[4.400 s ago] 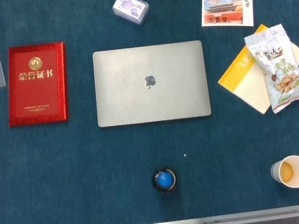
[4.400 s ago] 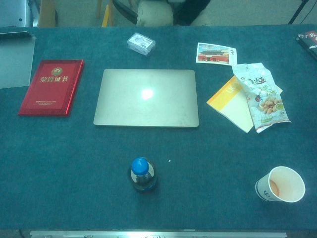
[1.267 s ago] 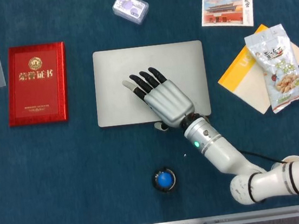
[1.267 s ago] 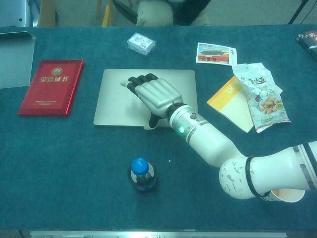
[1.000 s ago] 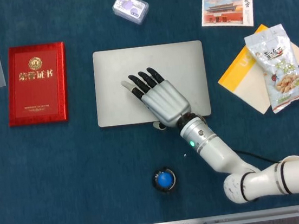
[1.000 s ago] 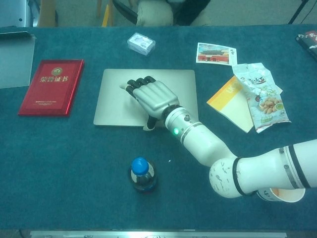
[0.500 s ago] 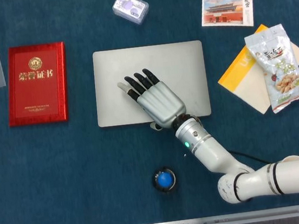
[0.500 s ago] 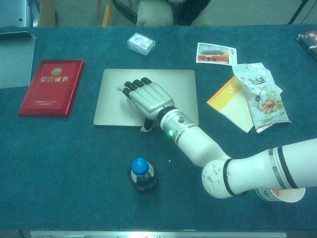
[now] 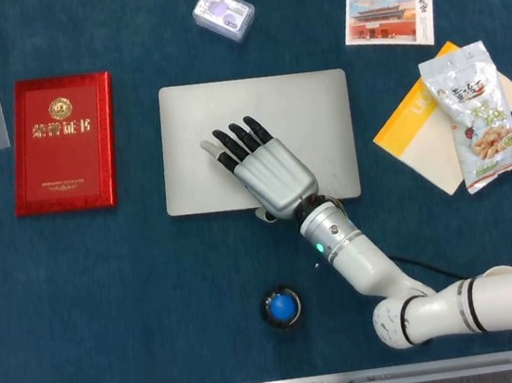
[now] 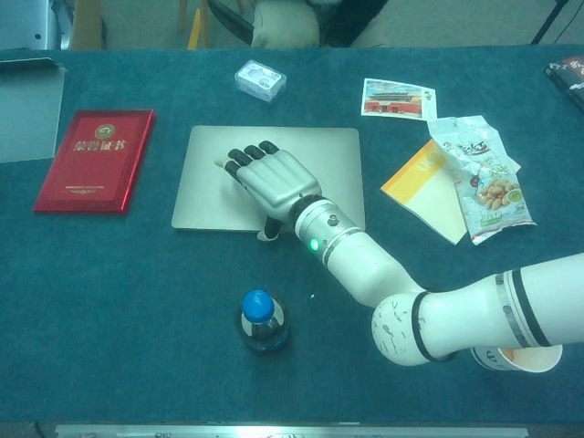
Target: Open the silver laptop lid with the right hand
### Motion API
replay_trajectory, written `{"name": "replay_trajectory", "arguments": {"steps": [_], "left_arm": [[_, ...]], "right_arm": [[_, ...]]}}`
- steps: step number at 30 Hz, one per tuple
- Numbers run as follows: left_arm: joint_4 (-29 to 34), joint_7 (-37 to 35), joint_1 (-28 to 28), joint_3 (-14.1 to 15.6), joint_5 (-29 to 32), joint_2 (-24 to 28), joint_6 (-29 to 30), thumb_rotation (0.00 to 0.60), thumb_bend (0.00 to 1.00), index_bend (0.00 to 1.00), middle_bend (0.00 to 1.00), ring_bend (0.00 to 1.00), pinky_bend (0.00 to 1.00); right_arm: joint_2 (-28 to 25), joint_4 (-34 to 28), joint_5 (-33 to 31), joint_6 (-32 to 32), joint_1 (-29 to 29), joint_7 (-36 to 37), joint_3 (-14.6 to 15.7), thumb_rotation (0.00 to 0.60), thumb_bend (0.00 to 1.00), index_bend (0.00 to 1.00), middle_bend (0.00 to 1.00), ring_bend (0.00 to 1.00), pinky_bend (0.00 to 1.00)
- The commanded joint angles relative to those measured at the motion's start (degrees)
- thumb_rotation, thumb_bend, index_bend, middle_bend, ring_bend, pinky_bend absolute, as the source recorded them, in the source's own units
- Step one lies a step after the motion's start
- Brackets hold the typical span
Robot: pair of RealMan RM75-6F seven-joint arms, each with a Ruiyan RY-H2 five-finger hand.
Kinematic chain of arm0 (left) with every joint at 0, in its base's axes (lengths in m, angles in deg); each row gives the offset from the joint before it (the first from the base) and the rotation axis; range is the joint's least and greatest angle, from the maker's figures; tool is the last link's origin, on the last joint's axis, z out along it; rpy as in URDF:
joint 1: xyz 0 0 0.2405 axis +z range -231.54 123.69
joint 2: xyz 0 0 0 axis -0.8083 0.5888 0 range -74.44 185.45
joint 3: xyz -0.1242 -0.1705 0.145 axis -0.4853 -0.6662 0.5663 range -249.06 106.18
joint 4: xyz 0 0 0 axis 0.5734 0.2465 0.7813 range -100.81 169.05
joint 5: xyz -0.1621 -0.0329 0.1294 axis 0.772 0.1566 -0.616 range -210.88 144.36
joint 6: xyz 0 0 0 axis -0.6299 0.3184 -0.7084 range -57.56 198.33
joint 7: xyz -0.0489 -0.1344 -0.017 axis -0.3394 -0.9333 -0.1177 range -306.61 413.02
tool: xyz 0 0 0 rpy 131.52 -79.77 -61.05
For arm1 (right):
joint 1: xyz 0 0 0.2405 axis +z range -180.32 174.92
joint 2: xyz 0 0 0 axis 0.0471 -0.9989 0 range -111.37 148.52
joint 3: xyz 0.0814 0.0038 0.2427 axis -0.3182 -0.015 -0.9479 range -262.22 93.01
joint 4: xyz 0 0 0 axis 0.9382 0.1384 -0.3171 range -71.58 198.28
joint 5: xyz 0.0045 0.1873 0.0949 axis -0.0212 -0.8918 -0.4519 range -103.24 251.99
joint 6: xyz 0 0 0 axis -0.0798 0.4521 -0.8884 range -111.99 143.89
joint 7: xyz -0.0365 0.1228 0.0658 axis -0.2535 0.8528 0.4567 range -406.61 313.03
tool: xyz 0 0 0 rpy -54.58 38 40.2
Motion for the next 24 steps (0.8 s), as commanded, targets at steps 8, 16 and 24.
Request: {"name": "replay_trajectory", "arguments": {"steps": [8, 16, 24], "left_arm": [[-1.1, -1.0, 0.2, -0.1, 0.3, -0.3, 0.1, 0.6, 0.42, 0.15, 0.03, 0.0, 0.0], [-2.0, -1.9, 0.1, -0.2, 0.6, -0.6, -0.3, 0.6, 0.42, 0.15, 0.03, 0.0, 0.0], [-2.4, -1.9, -1.0, -0.1, -0.4, -0.8, -1.5, 0.6, 0.42, 0.16, 0.03, 0.0, 0.0]], "right_arm": [[0.5, 0.3, 0.1, 0.1, 0.6, -1.5, 0.4, 0.6, 0.29, 0.0, 0.07, 0.0, 0.02], [0.2, -0.3, 0.3, 1.0, 0.8, -3.0, 0.3, 0.6, 0.35, 0.0, 0.06, 0.0, 0.02], [-1.5, -3.1, 0.7, 3.1, 1.1, -5.0, -0.9, 0.6, 0.36, 0.0, 0.06, 0.0, 0.02]]}}
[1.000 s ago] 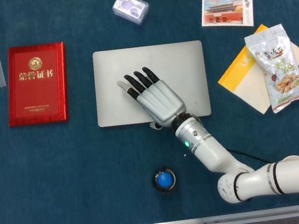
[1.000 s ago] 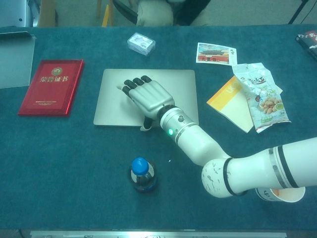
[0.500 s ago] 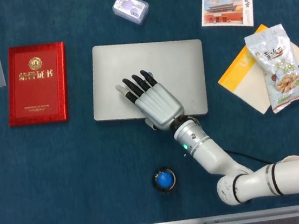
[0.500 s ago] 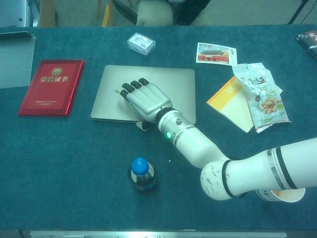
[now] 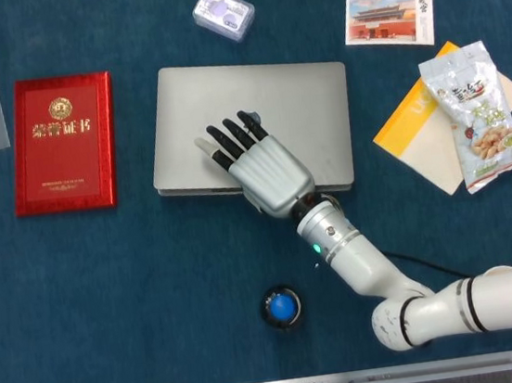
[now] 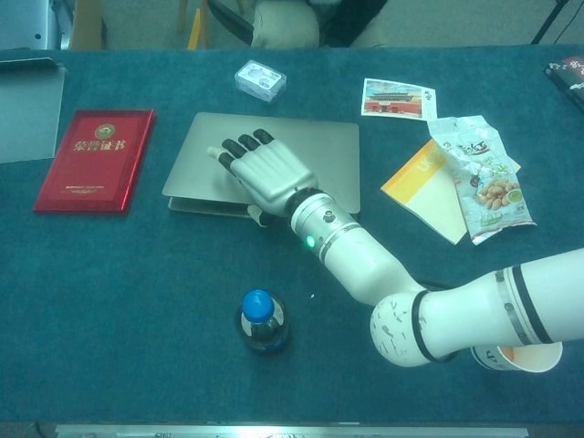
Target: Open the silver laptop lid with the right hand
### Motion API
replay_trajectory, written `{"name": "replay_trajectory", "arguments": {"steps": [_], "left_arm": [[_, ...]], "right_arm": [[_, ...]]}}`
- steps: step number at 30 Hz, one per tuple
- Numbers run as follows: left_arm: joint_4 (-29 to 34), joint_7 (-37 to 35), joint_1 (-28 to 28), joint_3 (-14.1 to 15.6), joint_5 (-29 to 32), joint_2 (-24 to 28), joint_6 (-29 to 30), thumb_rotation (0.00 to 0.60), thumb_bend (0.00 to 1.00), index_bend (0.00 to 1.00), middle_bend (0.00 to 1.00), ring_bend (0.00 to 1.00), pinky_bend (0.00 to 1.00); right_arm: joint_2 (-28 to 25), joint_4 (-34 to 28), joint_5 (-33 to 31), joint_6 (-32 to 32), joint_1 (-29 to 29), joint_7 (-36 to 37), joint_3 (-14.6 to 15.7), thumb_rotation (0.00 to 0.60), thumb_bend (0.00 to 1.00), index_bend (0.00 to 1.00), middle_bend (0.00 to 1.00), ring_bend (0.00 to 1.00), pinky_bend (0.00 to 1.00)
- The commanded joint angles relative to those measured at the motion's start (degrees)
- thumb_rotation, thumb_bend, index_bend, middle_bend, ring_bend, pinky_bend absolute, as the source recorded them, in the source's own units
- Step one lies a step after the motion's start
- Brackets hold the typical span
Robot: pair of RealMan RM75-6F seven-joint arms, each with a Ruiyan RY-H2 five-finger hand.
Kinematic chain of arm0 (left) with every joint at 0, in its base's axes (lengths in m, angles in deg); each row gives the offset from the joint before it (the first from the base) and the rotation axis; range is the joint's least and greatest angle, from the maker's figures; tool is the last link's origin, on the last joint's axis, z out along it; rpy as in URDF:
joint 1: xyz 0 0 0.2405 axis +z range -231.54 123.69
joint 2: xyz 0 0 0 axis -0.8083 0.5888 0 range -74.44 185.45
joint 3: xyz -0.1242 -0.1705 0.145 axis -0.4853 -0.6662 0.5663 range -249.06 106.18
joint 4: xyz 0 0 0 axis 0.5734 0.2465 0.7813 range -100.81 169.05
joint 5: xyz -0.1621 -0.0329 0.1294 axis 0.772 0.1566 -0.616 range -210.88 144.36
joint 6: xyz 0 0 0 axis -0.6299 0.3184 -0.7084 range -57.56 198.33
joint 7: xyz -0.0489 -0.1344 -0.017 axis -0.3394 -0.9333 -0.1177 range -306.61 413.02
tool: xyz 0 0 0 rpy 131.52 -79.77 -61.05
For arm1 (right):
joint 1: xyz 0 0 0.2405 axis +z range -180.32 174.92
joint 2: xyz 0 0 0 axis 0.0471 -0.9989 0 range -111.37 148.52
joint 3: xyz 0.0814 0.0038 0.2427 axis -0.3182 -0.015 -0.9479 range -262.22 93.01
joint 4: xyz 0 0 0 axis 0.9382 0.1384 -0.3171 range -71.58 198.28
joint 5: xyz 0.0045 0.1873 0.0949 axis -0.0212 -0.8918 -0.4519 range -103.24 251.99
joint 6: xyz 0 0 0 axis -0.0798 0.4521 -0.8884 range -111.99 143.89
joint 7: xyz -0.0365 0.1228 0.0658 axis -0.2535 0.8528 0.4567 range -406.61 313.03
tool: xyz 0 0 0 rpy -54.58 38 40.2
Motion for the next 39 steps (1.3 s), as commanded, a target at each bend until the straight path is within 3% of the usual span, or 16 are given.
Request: {"name": "replay_trajectory", "arguments": {"steps": [1, 19, 27, 39], "left_arm": [[-0.1, 0.1, -0.5, 0.1, -0.6, -0.1, -0.5, 0.6, 0.42, 0.16, 0.04, 0.0, 0.0], [1.4, 2.5, -4.2, 0.8, -4.9, -0.3, -2.8, 0.6, 0.42, 0.21, 0.11, 0.0, 0.0], [2.0, 4.0, -5.9, 1.4, -7.7, -0.4, -3.5, 0.6, 0.42, 0.24, 0.17, 0.07, 0.0], [2.5, 2.6, -13.5, 3.0, -14.8, -0.1, -10.3, 0.6, 0.42, 0.24, 0.14, 0.07, 0.0]], "right_arm": [[-0.8, -1.1, 0.0, 0.7, 0.1, -0.9, -0.5, 0.6, 0.36, 0.0, 0.06, 0.0, 0.02], [-4.6, -5.6, -1.1, 3.8, 1.6, -5.4, -2.7, 0.6, 0.36, 0.0, 0.06, 0.0, 0.02], [-5.4, -6.9, -1.5, 4.7, 2.9, -6.3, -4.2, 0.6, 0.36, 0.0, 0.06, 0.0, 0.02], [-6.9, -8.2, -2.8, 6.2, 4.2, -8.3, -5.2, 0.6, 0.36, 0.0, 0.06, 0.0, 0.02]]}}
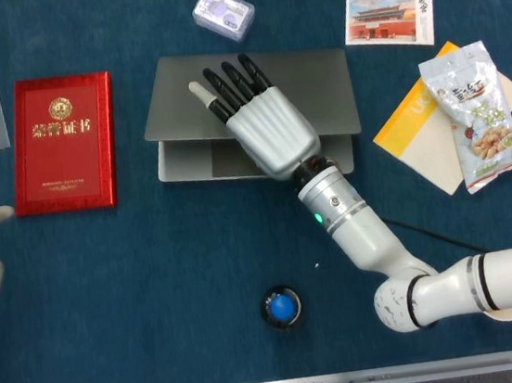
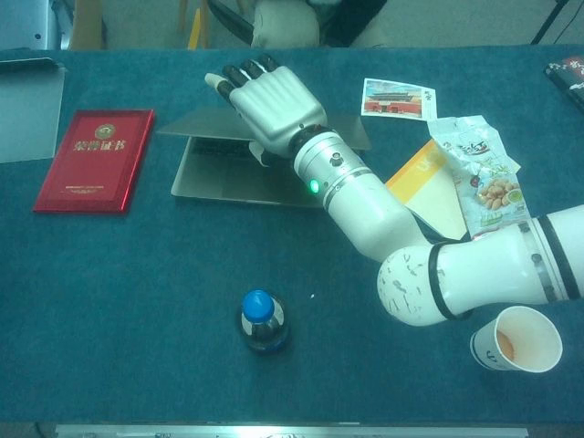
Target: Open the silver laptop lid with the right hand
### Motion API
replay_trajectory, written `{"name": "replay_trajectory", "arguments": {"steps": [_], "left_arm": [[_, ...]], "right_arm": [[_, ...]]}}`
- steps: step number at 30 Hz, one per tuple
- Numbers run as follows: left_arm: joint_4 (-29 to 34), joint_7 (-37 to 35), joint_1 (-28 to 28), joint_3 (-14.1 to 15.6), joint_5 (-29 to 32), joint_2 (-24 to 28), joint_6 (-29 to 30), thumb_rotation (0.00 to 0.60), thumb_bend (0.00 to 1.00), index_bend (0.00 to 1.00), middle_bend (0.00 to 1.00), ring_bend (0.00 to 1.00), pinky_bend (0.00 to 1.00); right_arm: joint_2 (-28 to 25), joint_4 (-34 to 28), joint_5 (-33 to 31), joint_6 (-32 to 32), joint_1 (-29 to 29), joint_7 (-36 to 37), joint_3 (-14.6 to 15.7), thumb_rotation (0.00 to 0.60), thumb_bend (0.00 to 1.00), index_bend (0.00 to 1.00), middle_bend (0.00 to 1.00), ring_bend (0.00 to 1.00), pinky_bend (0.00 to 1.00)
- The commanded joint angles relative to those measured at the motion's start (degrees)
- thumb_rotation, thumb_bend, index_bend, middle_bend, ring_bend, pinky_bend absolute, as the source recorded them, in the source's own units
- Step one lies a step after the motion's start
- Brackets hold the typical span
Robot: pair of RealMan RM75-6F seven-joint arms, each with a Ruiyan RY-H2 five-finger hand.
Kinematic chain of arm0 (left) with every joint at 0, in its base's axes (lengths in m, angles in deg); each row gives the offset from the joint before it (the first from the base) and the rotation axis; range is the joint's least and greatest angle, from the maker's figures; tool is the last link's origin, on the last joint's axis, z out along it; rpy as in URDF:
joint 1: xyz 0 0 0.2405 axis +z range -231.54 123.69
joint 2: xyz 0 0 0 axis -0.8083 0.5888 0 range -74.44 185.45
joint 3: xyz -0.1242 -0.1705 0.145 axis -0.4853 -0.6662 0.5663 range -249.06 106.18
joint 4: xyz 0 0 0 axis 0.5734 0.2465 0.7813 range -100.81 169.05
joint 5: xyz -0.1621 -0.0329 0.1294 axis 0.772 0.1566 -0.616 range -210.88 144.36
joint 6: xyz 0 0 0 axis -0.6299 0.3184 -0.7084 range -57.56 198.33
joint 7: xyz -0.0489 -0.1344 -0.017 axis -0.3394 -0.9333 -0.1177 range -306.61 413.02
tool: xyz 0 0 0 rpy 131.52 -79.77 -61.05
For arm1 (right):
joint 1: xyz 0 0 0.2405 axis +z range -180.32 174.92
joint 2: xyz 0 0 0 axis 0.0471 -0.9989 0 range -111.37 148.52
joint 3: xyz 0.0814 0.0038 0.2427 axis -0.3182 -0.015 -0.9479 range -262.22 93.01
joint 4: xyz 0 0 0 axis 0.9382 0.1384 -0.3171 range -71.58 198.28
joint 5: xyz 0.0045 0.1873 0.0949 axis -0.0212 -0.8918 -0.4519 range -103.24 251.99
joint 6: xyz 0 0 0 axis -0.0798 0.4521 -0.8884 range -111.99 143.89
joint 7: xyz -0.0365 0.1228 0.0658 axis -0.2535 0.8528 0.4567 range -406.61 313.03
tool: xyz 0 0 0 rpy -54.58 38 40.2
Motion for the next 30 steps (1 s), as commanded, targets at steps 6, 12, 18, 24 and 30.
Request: {"name": "replay_trajectory", "arguments": {"steps": [6, 12, 18, 24, 30], "left_arm": [[-0.7, -2.3, -7.5, 1.0, -4.6, -0.6, -7.3, 0.6, 0.42, 0.24, 0.12, 0.07, 0.0], [-0.3, -2.7, -12.2, 1.5, -6.4, -1.2, -12.5, 0.6, 0.42, 0.2, 0.09, 0.07, 0.0], [1.0, -1.8, -17.5, 1.9, -7.0, -2.4, -18.9, 0.6, 0.42, 0.15, 0.07, 0.04, 0.0], [1.7, -1.2, -21.1, 1.7, -5.9, -4.2, -22.9, 0.6, 0.42, 0.12, 0.06, 0.03, 0.0], [1.1, -1.3, -24.4, 1.0, -3.9, -6.8, -26.5, 0.6, 0.42, 0.13, 0.06, 0.03, 0.0]], "right_arm": [[-0.9, -0.6, -1.1, 0.8, 0.6, -0.6, -0.5, 0.6, 0.36, 0.0, 0.06, 0.0, 0.02], [-1.2, -1.0, -1.5, 1.3, 1.0, -0.8, -0.6, 0.6, 0.36, 0.0, 0.06, 0.0, 0.02], [-1.3, -1.3, -1.8, 1.8, 1.6, -1.2, -0.3, 0.6, 0.36, 0.0, 0.06, 0.0, 0.02], [-1.4, -1.3, -2.1, 2.3, 2.1, -1.4, -0.4, 0.6, 0.36, 0.0, 0.06, 0.0, 0.02], [-1.5, -1.4, -2.5, 2.5, 2.4, -1.3, -0.4, 0.6, 0.36, 0.0, 0.06, 0.0, 0.02]]}}
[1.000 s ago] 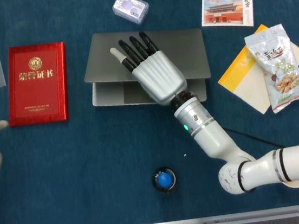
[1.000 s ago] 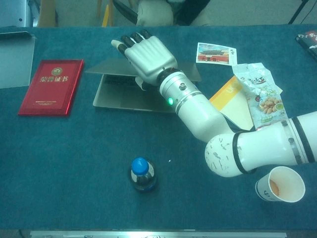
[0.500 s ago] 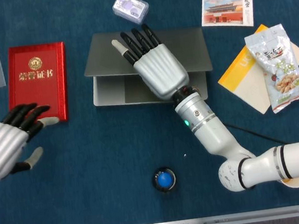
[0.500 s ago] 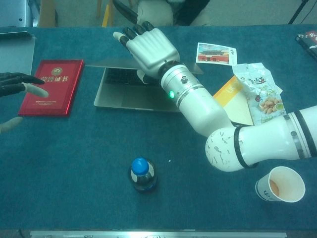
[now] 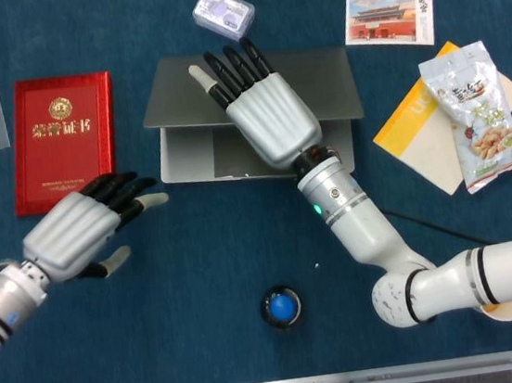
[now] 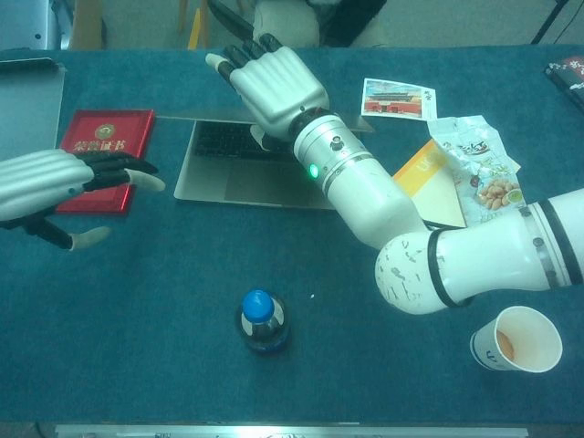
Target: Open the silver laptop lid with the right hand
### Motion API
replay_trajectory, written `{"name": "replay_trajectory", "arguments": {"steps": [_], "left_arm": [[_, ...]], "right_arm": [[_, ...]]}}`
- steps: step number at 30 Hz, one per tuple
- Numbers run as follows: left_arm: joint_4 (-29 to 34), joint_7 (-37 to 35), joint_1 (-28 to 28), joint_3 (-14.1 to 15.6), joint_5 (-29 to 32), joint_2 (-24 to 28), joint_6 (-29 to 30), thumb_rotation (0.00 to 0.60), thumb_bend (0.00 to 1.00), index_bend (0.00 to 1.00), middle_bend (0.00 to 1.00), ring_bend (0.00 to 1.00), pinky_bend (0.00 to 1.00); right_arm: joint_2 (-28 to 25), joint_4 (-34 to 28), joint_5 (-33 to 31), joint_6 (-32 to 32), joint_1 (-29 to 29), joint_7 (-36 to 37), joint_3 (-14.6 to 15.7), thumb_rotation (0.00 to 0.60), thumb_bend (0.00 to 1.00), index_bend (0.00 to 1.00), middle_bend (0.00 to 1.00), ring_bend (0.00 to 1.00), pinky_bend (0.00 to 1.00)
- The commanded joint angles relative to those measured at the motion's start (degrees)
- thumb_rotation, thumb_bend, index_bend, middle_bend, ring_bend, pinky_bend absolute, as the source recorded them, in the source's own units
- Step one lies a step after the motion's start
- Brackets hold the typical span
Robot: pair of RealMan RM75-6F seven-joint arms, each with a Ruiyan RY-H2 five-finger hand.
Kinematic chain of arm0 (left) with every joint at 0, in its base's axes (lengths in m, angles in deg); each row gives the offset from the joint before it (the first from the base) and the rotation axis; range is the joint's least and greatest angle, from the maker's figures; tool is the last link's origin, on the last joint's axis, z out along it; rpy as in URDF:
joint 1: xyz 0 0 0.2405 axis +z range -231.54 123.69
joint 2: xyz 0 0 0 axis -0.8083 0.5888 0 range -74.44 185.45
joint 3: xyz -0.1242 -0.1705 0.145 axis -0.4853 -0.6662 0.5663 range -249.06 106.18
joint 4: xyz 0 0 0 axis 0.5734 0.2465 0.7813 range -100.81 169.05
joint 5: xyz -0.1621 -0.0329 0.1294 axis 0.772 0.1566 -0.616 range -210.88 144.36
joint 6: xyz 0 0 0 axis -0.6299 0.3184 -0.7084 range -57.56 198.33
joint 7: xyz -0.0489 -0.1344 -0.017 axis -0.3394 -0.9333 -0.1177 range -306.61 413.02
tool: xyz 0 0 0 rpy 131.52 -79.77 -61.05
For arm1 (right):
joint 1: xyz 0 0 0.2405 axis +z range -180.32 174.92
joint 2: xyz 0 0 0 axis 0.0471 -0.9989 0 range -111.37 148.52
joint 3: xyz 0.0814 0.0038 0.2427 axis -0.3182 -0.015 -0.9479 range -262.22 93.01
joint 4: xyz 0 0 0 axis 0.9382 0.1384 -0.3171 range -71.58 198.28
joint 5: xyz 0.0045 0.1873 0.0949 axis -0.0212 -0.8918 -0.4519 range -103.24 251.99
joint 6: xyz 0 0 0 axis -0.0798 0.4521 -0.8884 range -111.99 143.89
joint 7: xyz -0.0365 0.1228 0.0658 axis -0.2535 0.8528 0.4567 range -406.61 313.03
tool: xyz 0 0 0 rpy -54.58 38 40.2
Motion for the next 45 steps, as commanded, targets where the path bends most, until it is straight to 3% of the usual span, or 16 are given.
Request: {"name": "replay_trajectory", "arguments": {"steps": [1, 21, 45], "left_arm": [[-0.5, 0.3, -1.7, -0.4, 1.1, -1.6, -1.9, 0.6, 0.42, 0.13, 0.06, 0.03, 0.0], [-7.9, 1.3, -8.8, -1.2, 10.5, -11.5, -12.6, 0.6, 0.42, 0.13, 0.06, 0.03, 0.0], [-10.1, 1.2, -10.4, 1.2, 13.4, -13.8, -13.4, 0.599, 0.42, 0.13, 0.06, 0.03, 0.0]], "right_arm": [[0.0, -0.1, -0.2, 0.1, 0.1, 0.1, 0.0, 0.6, 0.36, 0.0, 0.06, 0.0, 0.02], [-0.8, -0.6, -1.0, 0.3, 1.1, 0.7, 0.1, 0.6, 0.36, 0.0, 0.06, 0.0, 0.02], [-0.3, 1.4, -2.3, -0.3, 1.8, 1.3, 1.0, 0.6, 0.36, 0.0, 0.06, 0.0, 0.02]]}}
